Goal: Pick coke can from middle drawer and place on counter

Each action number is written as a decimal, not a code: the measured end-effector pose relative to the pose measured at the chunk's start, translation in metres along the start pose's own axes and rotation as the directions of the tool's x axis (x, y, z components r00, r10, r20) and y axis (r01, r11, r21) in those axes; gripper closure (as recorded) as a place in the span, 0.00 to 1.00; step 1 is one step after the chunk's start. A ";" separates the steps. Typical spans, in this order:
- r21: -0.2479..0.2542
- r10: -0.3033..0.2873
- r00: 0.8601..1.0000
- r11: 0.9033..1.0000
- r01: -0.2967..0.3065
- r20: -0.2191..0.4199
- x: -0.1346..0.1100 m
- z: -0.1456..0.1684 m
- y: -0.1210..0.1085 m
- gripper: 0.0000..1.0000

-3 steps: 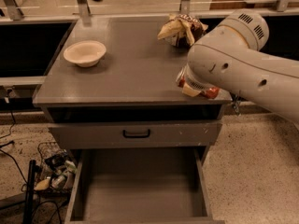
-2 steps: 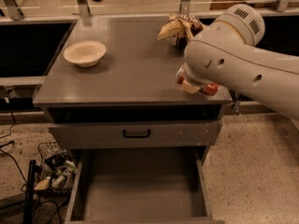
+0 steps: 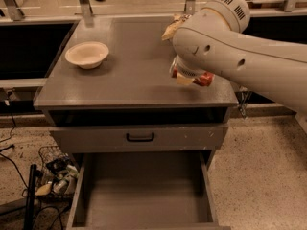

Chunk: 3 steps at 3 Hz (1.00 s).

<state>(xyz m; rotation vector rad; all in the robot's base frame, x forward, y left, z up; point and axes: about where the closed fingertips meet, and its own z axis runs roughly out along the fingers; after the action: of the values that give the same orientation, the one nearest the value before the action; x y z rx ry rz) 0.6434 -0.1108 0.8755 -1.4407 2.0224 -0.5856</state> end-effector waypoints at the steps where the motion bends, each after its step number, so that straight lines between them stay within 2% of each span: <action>1: 0.001 -0.004 1.000 1.000 0.004 0.002 -0.002 0.000 -0.001 1.00; 2: -0.037 -0.008 0.999 0.999 0.010 0.041 -0.003 0.001 0.003 1.00; 3: -0.094 0.006 0.991 0.996 0.007 0.136 0.000 -0.002 0.001 1.00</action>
Offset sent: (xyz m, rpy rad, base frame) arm -0.0192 0.0163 -0.0131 0.2559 0.1900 0.2925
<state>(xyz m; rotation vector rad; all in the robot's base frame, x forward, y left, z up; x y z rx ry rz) 0.6411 -0.1108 0.8759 -1.4939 1.9651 -0.3852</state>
